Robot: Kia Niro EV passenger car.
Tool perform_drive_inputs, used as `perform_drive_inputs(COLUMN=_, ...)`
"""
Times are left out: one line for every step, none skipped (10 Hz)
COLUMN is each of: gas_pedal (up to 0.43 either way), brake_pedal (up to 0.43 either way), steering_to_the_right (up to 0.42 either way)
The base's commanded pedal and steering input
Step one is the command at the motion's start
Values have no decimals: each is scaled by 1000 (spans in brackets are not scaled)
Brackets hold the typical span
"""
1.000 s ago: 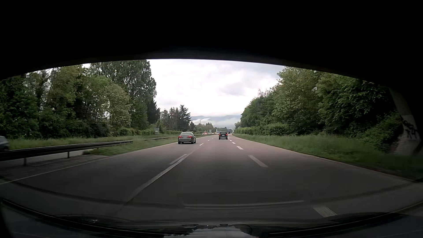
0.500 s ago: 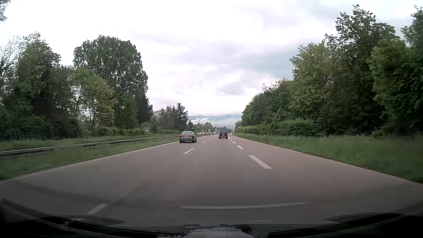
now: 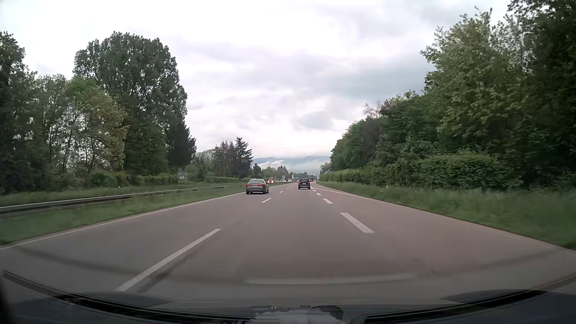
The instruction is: Follow the waypoints while adhering to traffic rules and regulations
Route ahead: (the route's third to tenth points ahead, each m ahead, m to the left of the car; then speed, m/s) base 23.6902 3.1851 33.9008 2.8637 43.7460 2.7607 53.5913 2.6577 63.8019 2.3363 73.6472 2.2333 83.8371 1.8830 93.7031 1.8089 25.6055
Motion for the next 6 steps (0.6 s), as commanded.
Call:
perform_drive_inputs(gas_pedal=157, brake_pedal=0, steering_to_the_right=2)
perform_drive_inputs(gas_pedal=157, brake_pedal=0, steering_to_the_right=2)
perform_drive_inputs(gas_pedal=157, brake_pedal=0, steering_to_the_right=2)
perform_drive_inputs(gas_pedal=157, brake_pedal=0, steering_to_the_right=2)
perform_drive_inputs(gas_pedal=157, brake_pedal=0, steering_to_the_right=2)
perform_drive_inputs(gas_pedal=157, brake_pedal=0, steering_to_the_right=2)
